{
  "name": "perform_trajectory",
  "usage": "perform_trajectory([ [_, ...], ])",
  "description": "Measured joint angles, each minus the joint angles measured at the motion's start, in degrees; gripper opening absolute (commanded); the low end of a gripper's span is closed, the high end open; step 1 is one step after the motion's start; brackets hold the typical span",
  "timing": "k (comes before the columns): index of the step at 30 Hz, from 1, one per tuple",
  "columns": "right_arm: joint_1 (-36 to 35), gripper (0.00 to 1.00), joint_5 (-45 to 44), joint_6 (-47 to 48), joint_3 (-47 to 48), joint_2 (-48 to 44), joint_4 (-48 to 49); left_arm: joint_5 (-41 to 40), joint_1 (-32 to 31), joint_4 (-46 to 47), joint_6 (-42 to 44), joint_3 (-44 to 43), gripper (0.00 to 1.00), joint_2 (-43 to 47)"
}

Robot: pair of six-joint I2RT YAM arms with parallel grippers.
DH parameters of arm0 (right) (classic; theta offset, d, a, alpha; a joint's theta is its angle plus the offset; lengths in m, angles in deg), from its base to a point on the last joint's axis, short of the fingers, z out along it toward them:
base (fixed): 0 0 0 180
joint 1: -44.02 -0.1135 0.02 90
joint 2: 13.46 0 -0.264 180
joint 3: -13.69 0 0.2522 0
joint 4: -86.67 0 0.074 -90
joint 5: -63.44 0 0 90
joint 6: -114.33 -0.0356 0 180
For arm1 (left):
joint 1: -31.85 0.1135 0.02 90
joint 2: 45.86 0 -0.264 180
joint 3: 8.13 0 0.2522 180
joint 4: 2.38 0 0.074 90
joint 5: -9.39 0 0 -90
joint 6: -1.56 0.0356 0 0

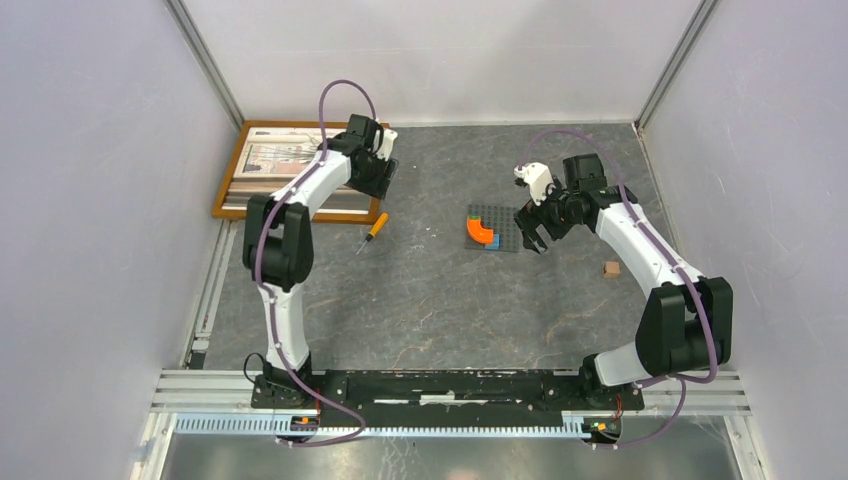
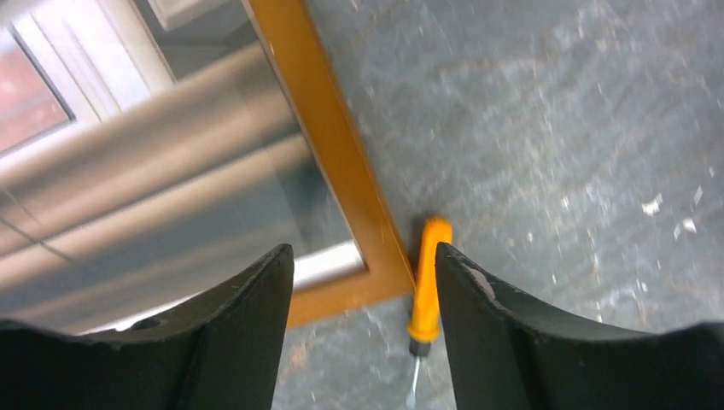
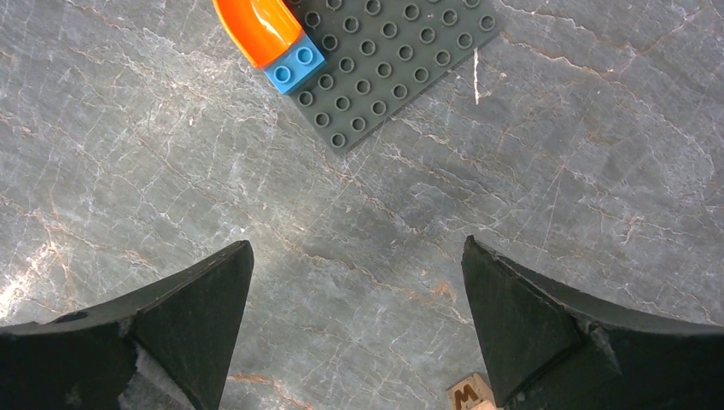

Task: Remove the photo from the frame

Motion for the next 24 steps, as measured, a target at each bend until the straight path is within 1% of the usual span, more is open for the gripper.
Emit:
perform_trajectory([
  [2,0.0,0.98,-0.2,0.1,0.0,0.0,-0.1,-0.9,0.0,0.0,-0.8,-3.4,0.59,-3.2],
  [6,0.0,0.98,-1.3,0.6,0.0,-0.2,-0.6,-3.7,-0.1,-0.4,-2.5,-8.7,0.59,-8.7],
  [10,0.0,0.98,-2.3,1.0,-0.3,-1.2,-1.0,-5.3,-0.1,-0.5,-4.5,-11.4,0.57,-12.0],
  [13,0.0,0.98,-3.0,1.3,-0.9,-2.2,-1.2,-5.6,-0.1,-0.5,-5.7,-12.3,0.47,-13.3],
  [17,0.0,0.98,-3.9,1.3,-1.2,-2.7,-1.2,-5.5,-0.2,-0.6,-5.8,-12.7,0.42,-14.9],
  [22,0.0,0.98,-4.4,1.3,-1.4,-2.7,-1.2,-5.8,-0.8,-1.1,-5.7,-13.4,0.30,-15.1],
  [24,0.0,0.98,-4.5,1.3,-1.4,-2.7,-1.2,-5.8,-1.1,-1.4,-5.8,-13.4,0.27,-15.1],
])
